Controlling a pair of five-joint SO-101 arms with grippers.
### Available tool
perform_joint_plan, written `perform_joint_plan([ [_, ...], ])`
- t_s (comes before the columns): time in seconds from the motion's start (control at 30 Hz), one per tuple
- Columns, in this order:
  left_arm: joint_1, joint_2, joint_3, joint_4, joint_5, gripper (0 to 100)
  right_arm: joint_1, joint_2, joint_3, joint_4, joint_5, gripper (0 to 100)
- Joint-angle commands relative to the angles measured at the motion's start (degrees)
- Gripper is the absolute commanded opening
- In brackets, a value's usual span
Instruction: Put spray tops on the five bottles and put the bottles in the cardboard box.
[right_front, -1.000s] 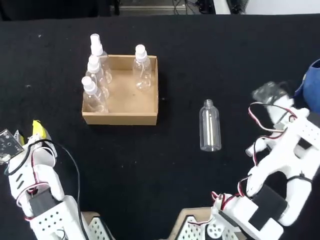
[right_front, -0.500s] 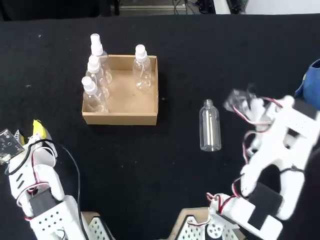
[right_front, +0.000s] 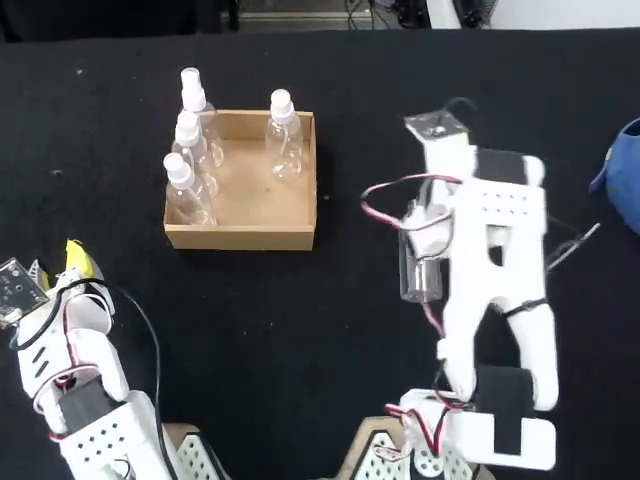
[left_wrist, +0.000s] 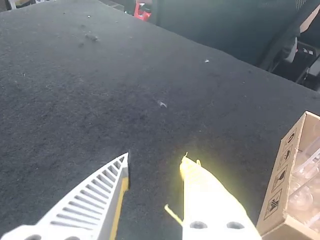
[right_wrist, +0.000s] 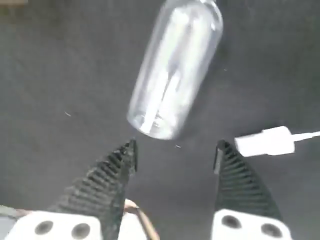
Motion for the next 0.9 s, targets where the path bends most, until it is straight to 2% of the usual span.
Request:
perform_joint_plan([
  [0.0,0.2,-1.0,1.3,0.4,0.0,3,-4.8,-3.0,-2.0,-5.0,-10.0,22.2],
  [0.3,0.1,-1.0,1.3,0.4,0.0,3,-4.7,-3.0,10.3,-19.6,-18.5,22.2],
  [0.47,0.0,-1.0,1.3,0.4,0.0,3,-5.1,-3.0,18.5,-29.3,-19.0,22.2],
  [0.77,-0.1,-1.0,1.3,0.4,0.0,3,-5.0,-3.0,28.3,-36.1,-18.6,22.0],
  [0.87,-0.1,-1.0,1.3,0.4,0.0,3,-5.0,-3.0,29.6,-36.7,-18.5,12.2],
])
